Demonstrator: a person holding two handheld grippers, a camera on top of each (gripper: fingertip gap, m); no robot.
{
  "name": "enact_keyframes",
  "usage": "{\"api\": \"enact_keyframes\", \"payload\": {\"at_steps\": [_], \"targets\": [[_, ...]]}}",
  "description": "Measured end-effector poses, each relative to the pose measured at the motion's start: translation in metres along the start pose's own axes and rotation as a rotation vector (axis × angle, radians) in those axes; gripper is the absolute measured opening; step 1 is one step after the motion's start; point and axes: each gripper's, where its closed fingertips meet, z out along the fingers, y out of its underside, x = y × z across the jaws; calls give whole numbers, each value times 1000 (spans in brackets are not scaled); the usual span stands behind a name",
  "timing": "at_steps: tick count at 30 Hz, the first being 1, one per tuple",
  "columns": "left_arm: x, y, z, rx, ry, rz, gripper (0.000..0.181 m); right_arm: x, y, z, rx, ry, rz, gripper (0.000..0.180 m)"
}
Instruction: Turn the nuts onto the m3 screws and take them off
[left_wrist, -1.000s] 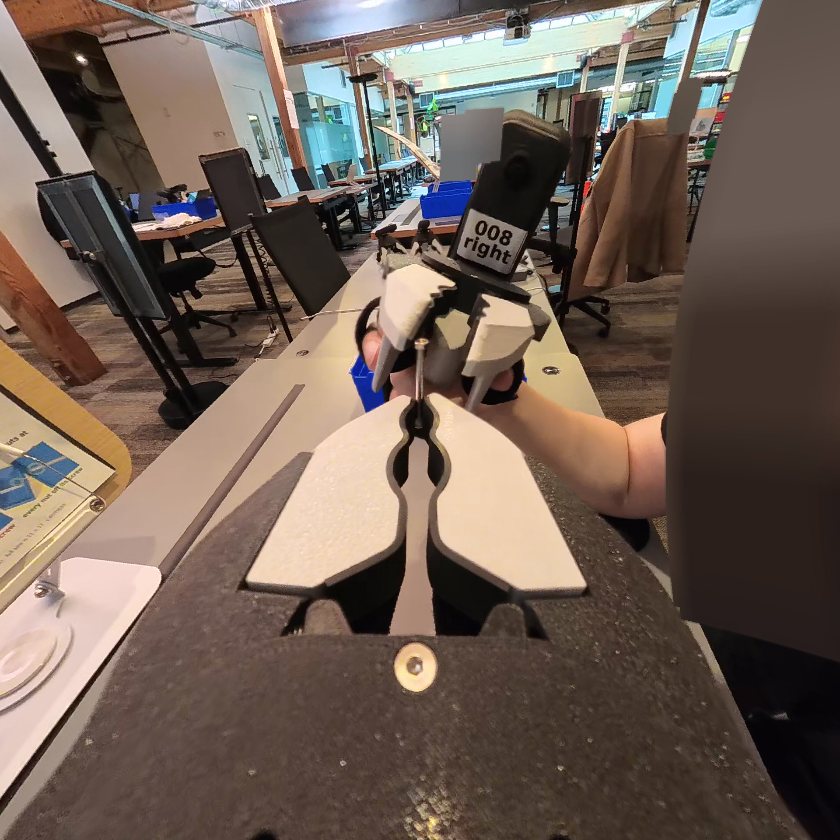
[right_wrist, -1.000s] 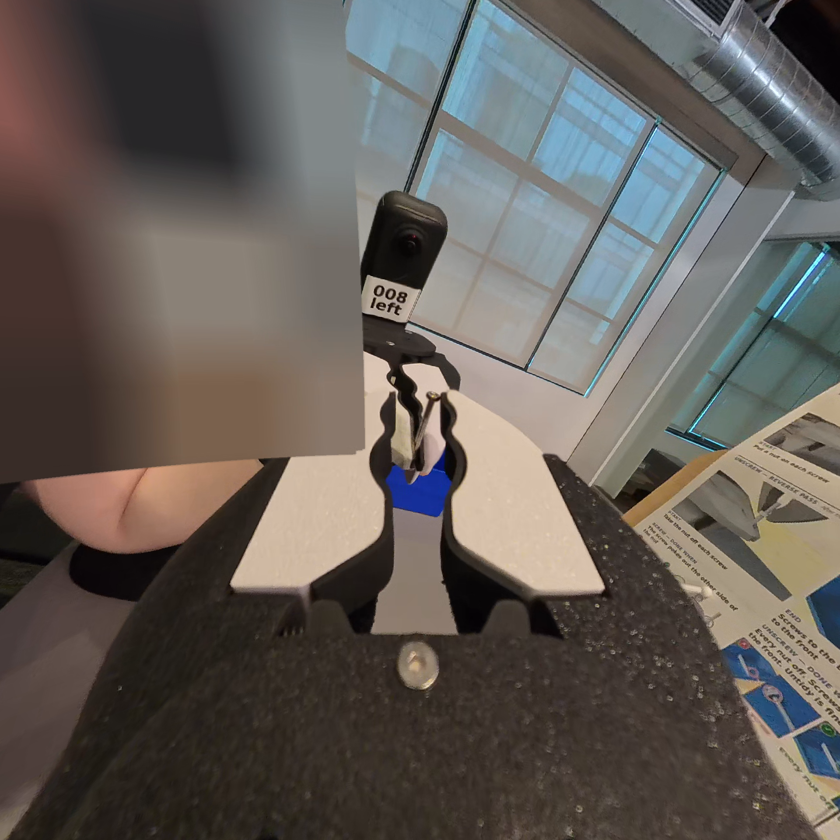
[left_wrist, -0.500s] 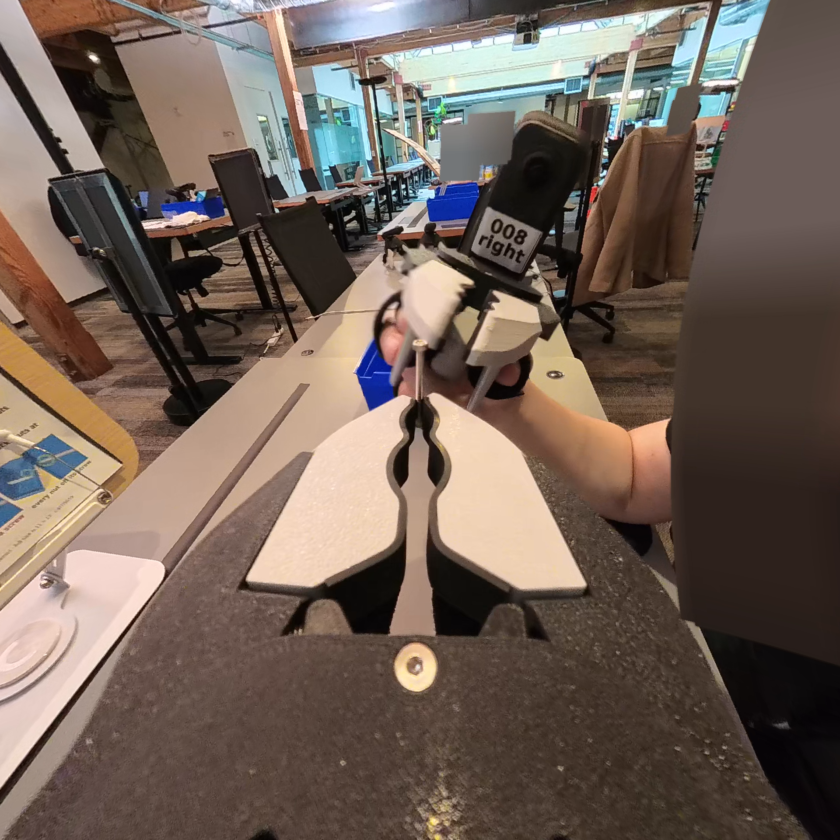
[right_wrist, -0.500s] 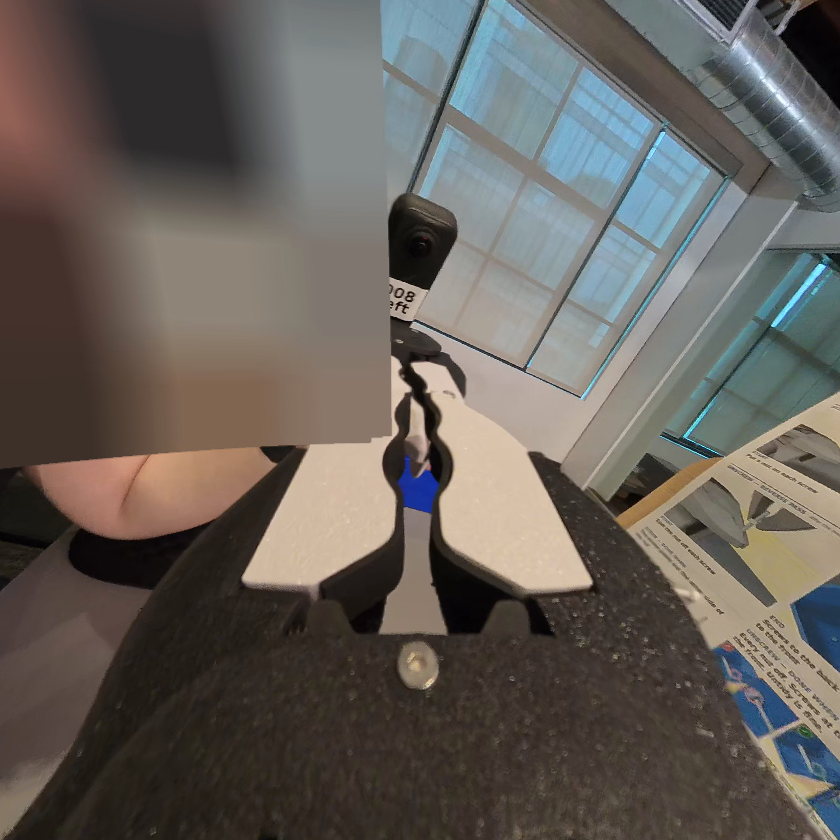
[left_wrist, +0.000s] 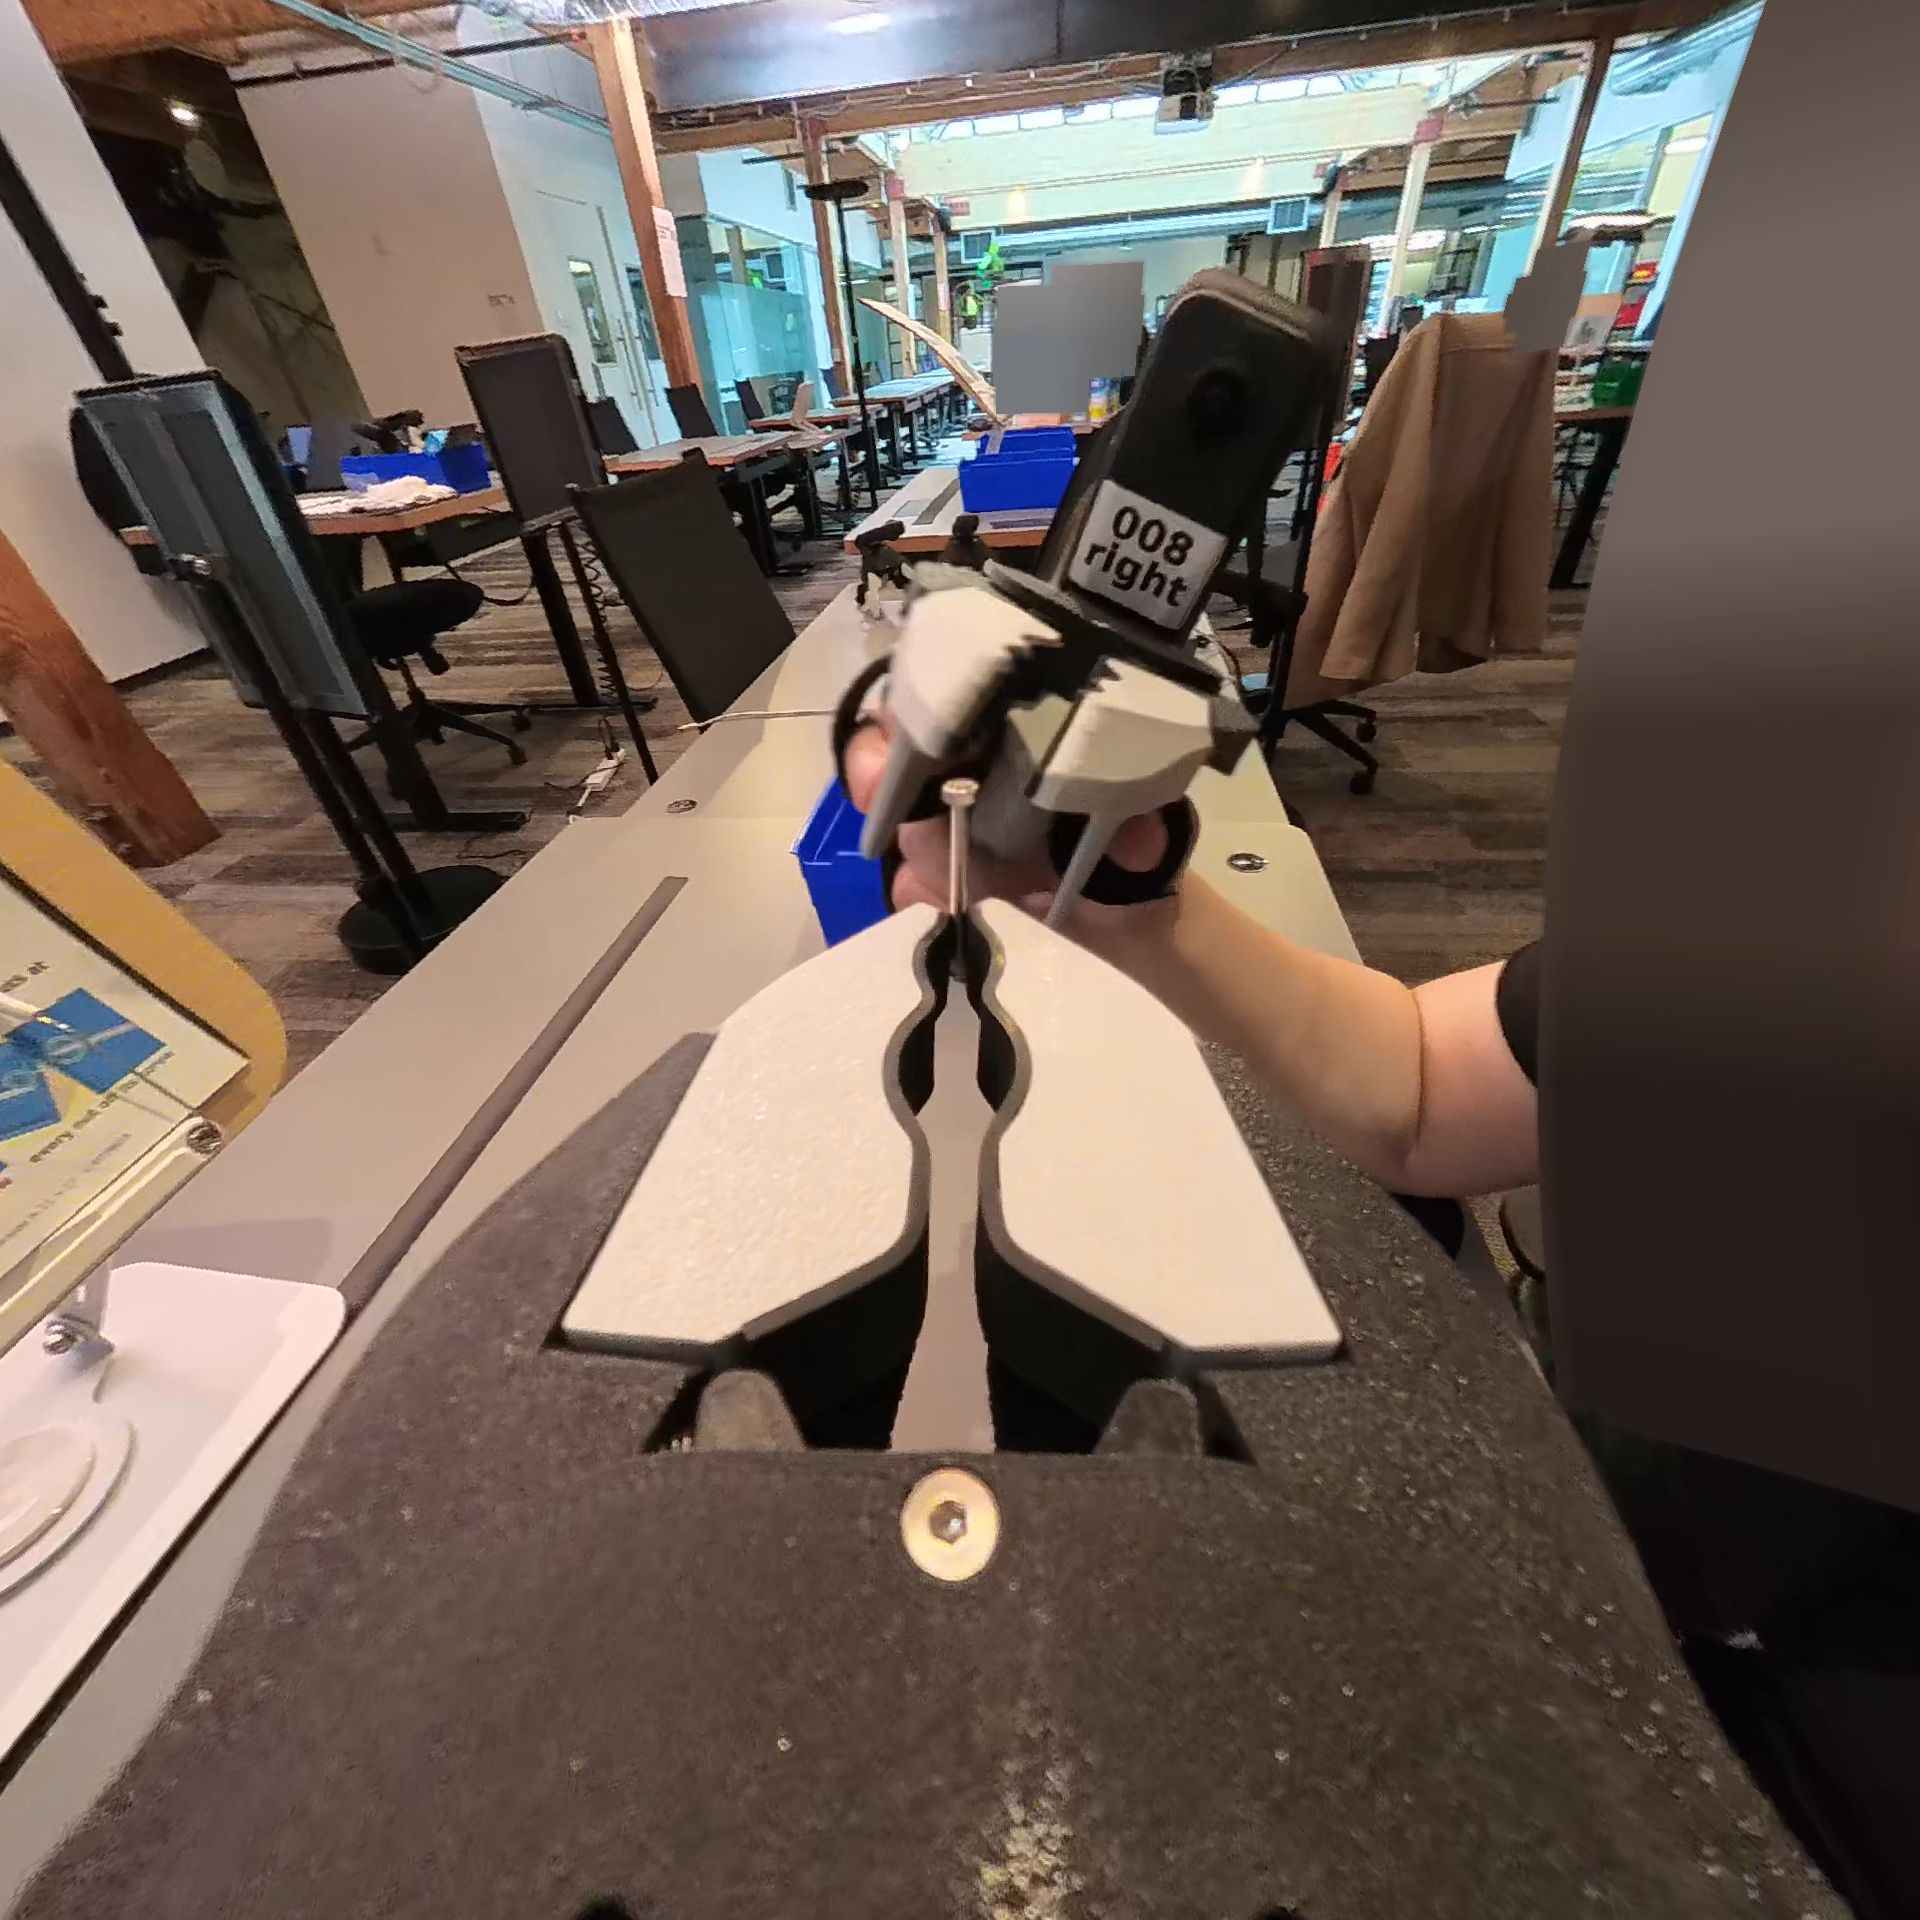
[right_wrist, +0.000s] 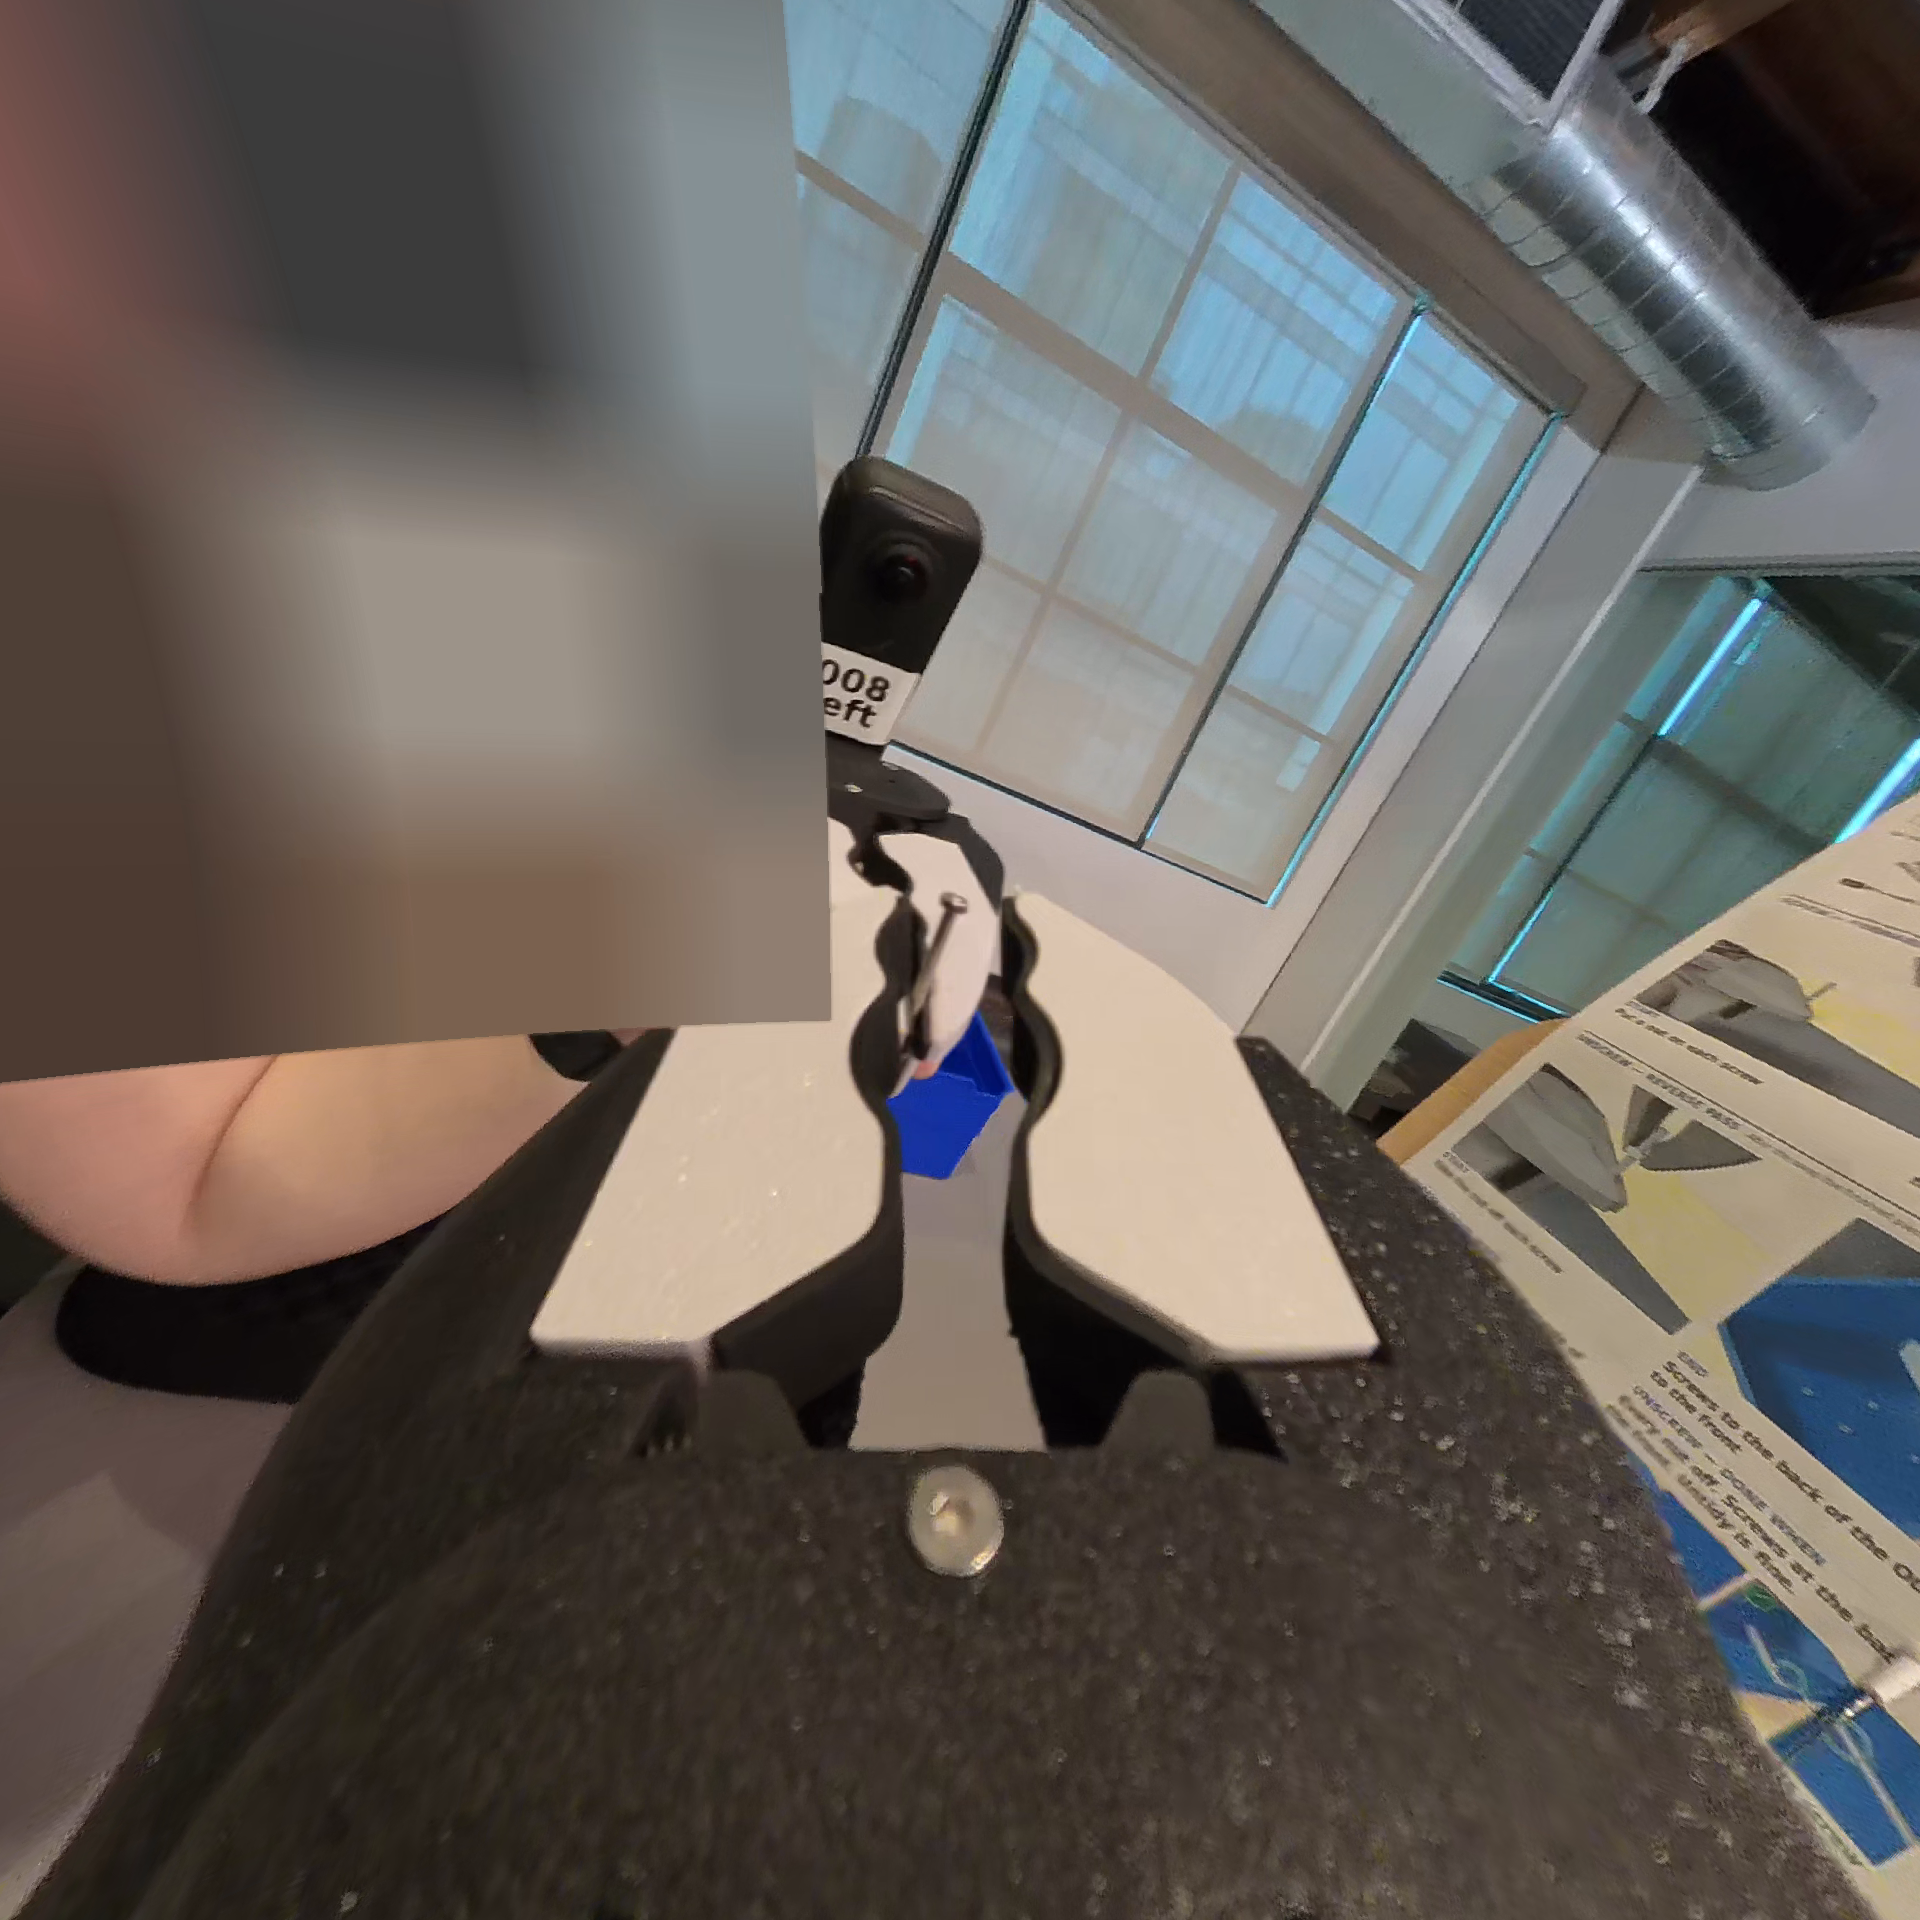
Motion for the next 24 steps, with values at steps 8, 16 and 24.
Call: {"api": "enact_keyframes", "payload": {"at_steps": [8, 16, 24], "targets": [[-5, 1, 0, -8, -36, 6, 2, -11, 6, 2, -39, -70, -4, 11], [0, 1, 2, -10, -14, 19, 2, -8, 7, 6, -29, -47, 1, 21], [1, 1, 2, -1, 8, -5, 2, -4, 6, 3, -29, -19, -13, 19]]}}
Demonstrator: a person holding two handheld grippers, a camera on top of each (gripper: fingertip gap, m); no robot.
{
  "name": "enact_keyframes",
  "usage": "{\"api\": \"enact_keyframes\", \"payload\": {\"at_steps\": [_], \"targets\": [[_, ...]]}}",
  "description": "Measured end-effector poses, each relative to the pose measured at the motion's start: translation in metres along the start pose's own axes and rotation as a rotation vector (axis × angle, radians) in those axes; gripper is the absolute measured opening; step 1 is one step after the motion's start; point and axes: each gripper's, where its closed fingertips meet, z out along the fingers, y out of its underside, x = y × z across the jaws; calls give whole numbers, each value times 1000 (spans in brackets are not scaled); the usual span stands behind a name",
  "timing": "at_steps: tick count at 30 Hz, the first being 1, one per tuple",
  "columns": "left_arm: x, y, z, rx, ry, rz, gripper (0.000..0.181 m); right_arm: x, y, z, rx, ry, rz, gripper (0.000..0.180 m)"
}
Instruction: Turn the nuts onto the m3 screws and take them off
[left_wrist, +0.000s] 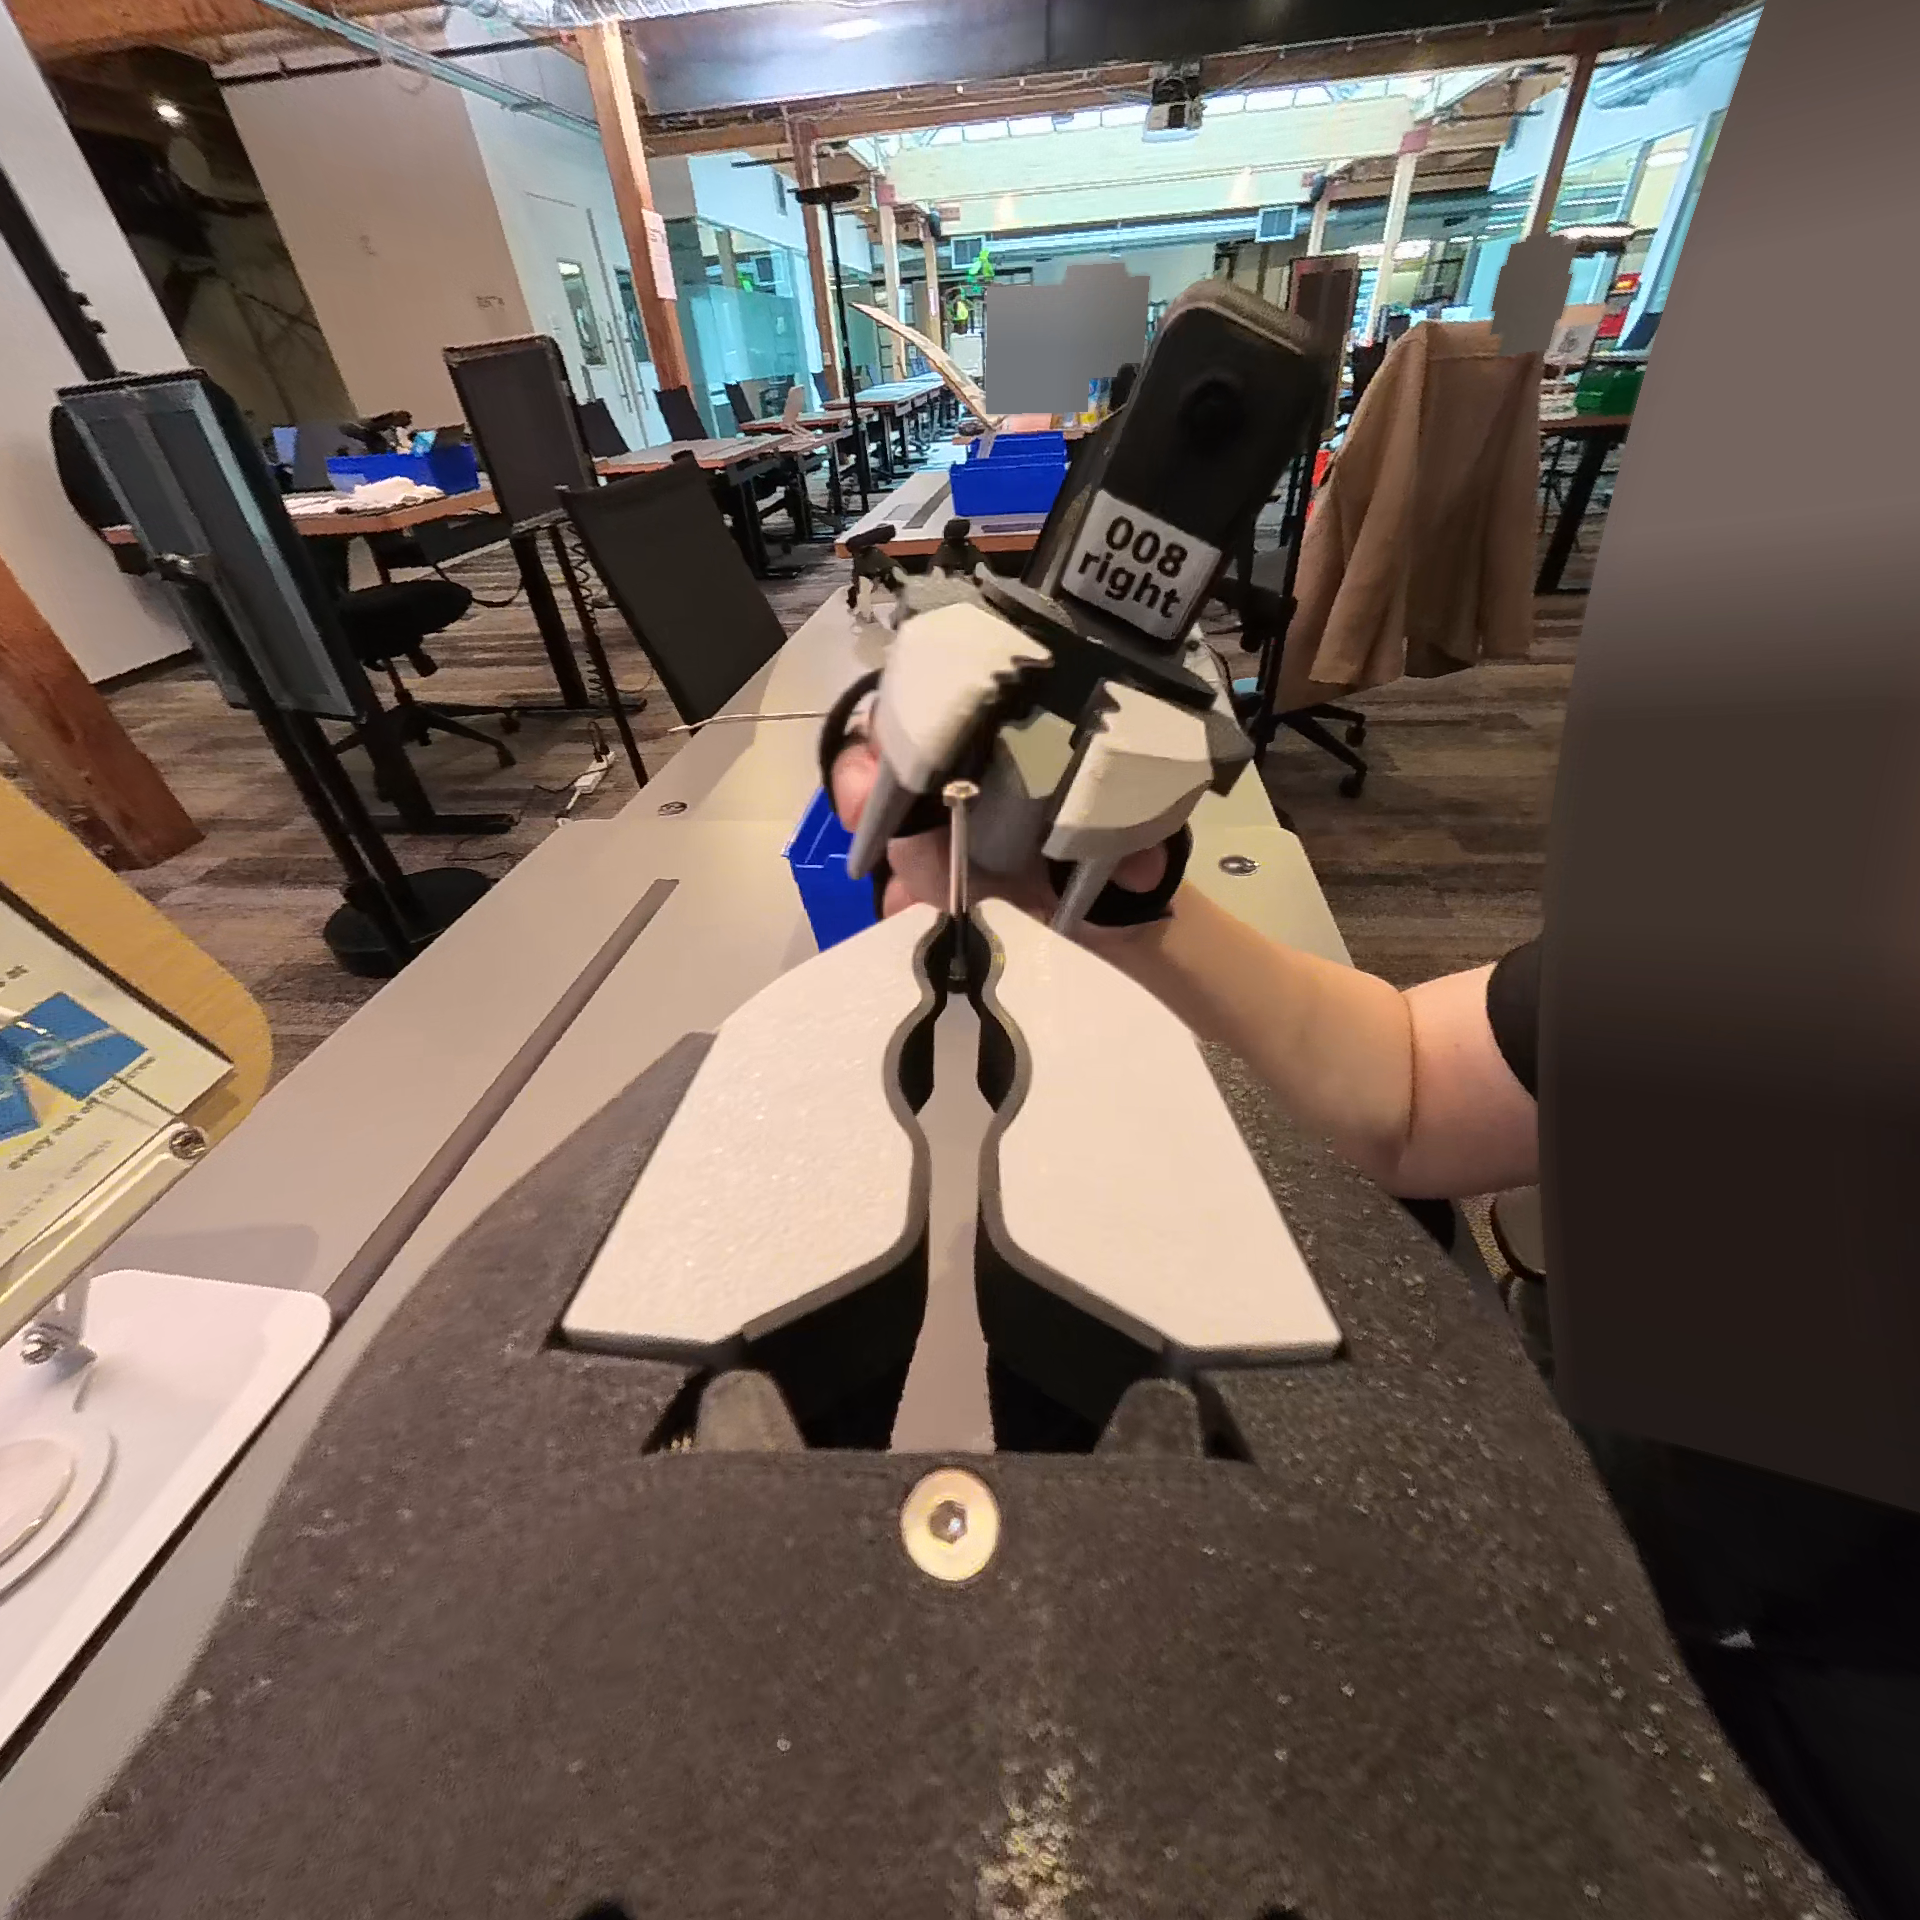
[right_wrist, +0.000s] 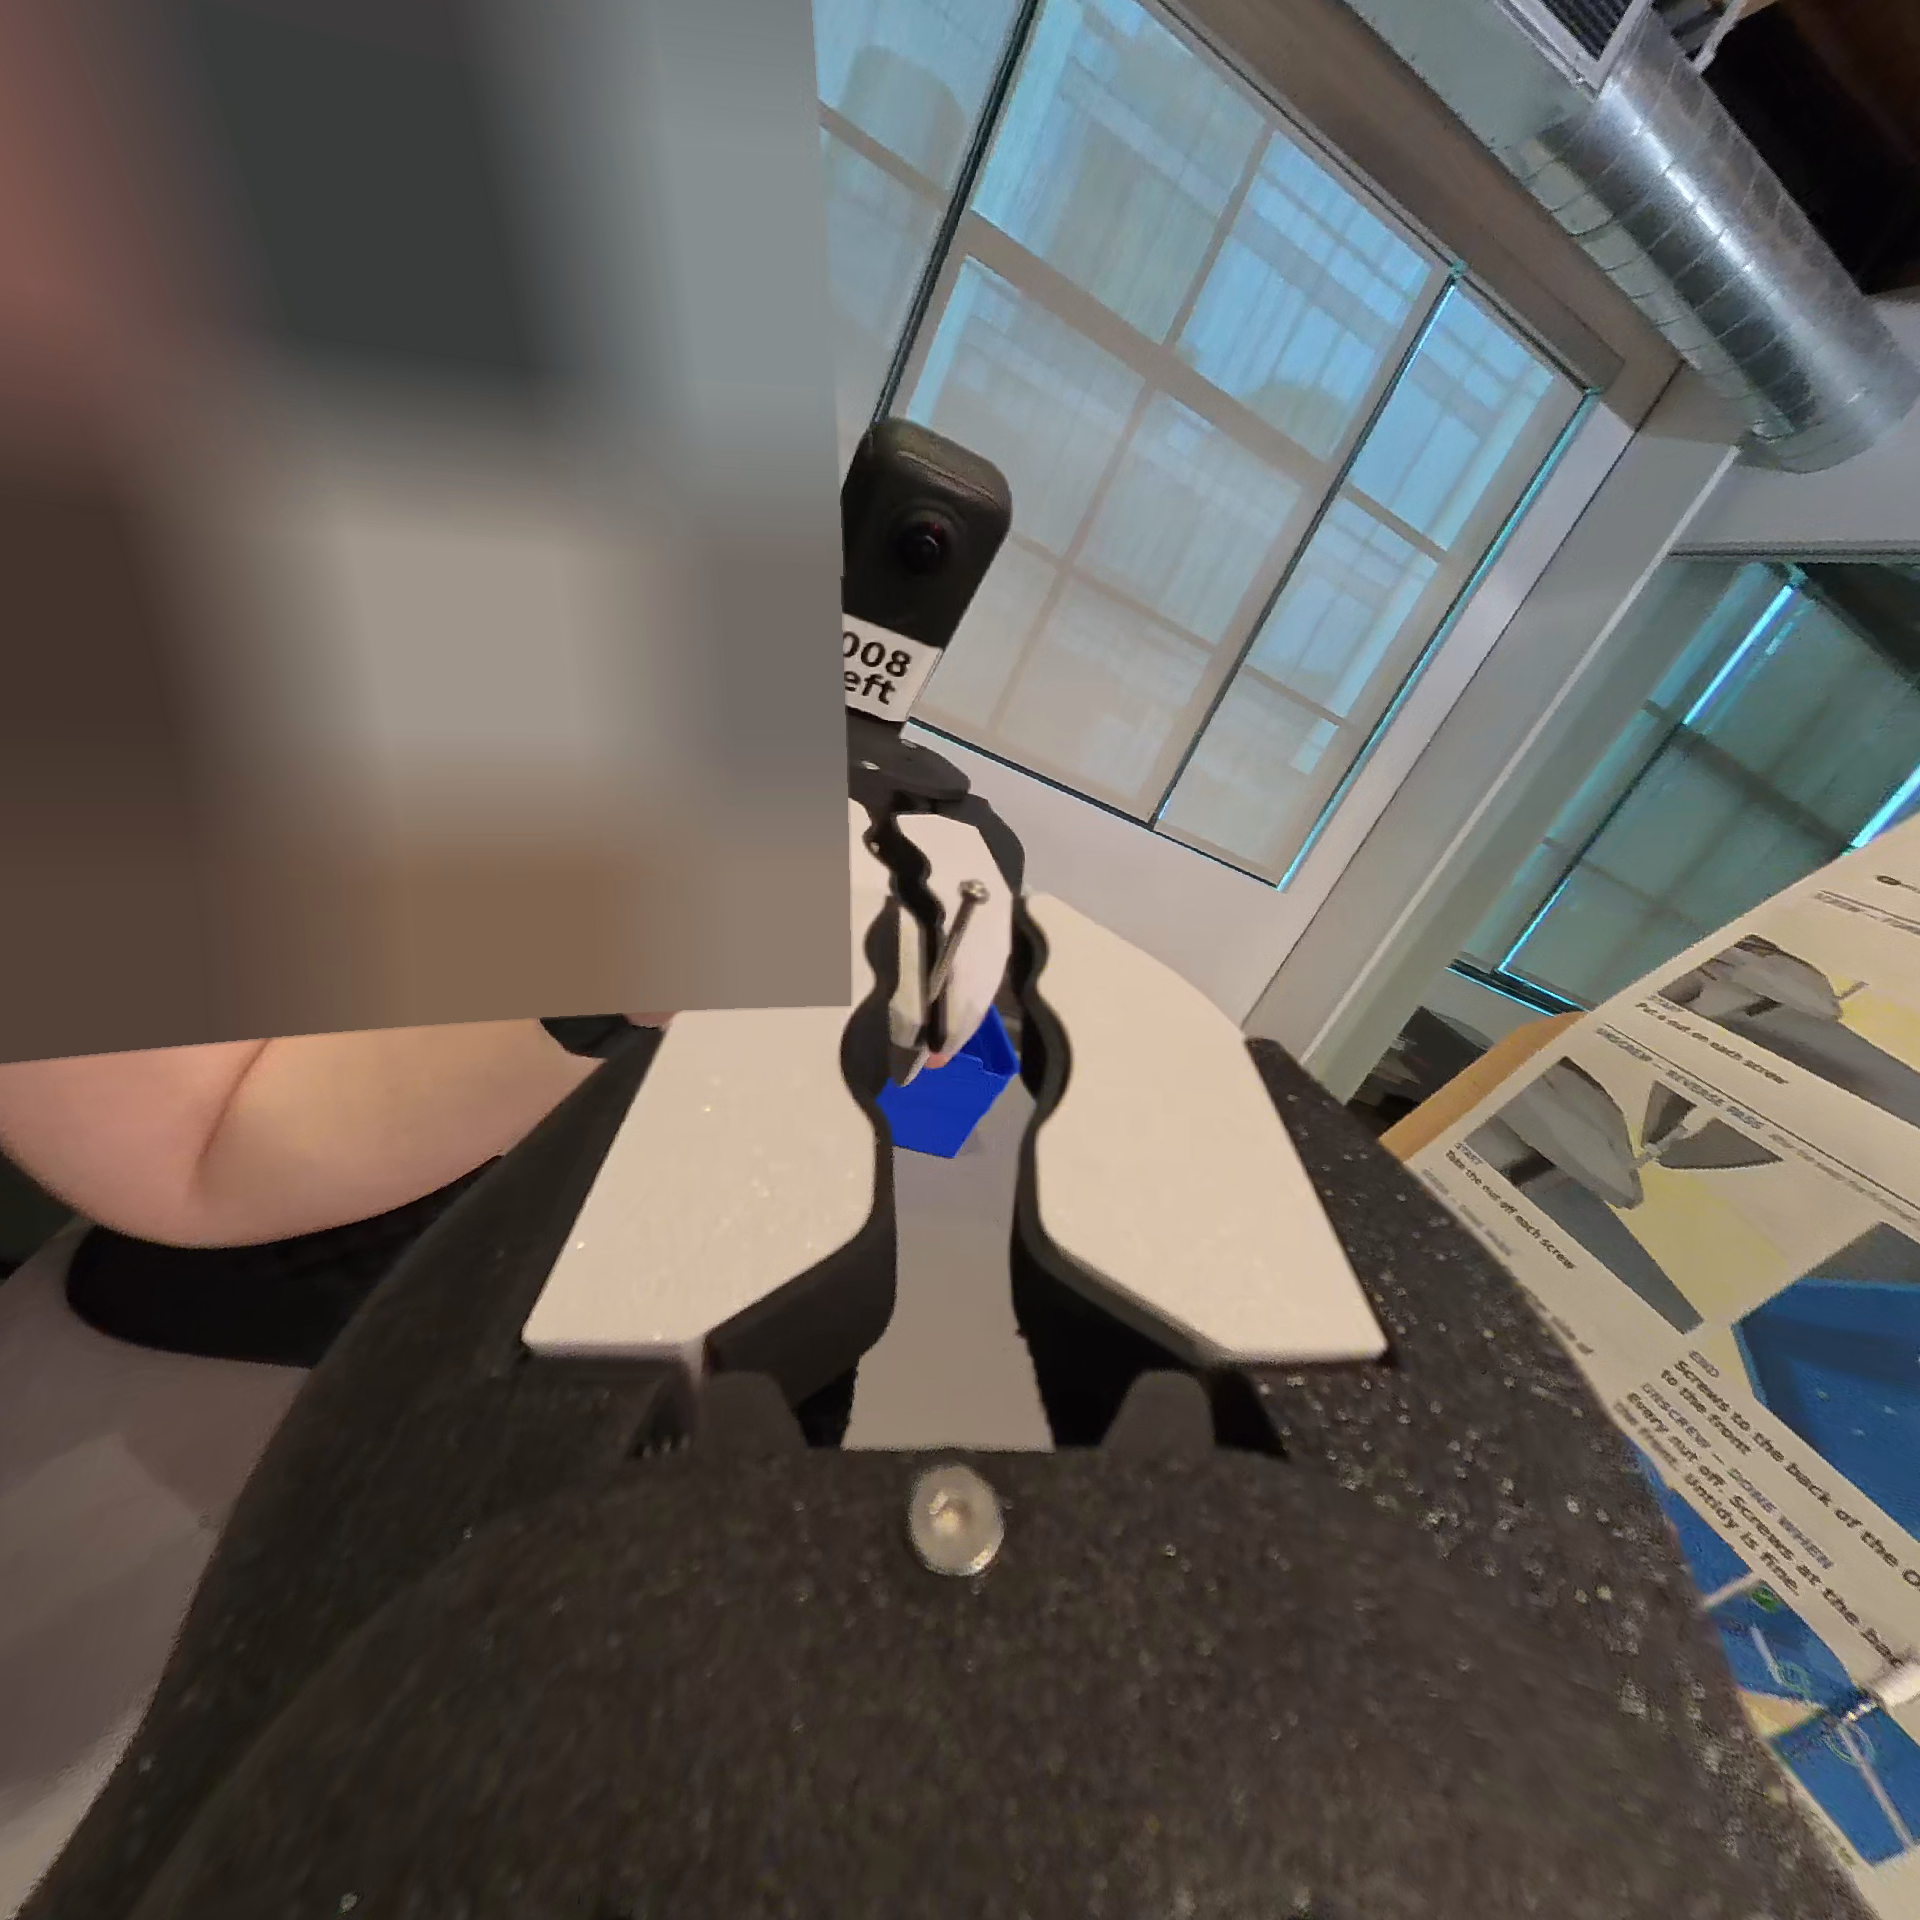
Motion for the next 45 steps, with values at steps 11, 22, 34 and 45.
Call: {"api": "enact_keyframes", "payload": {"at_steps": [11, 22, 34, 45], "targets": [[-1, 0, 0, 1, -4, -5, 2, 2, -1, -3, 4, -9, 32, 21], [-3, 1, 0, -4, -8, -6, 2, 2, 0, -2, 10, -10, 40, 20], [-2, -1, -2, 13, 10, -11, 2, 0, -4, -4, 26, -42, 77, 20], [0, 3, 3, -11, 15, 9, 2, -9, -3, 1, -3, -94, 113, 26]]}}
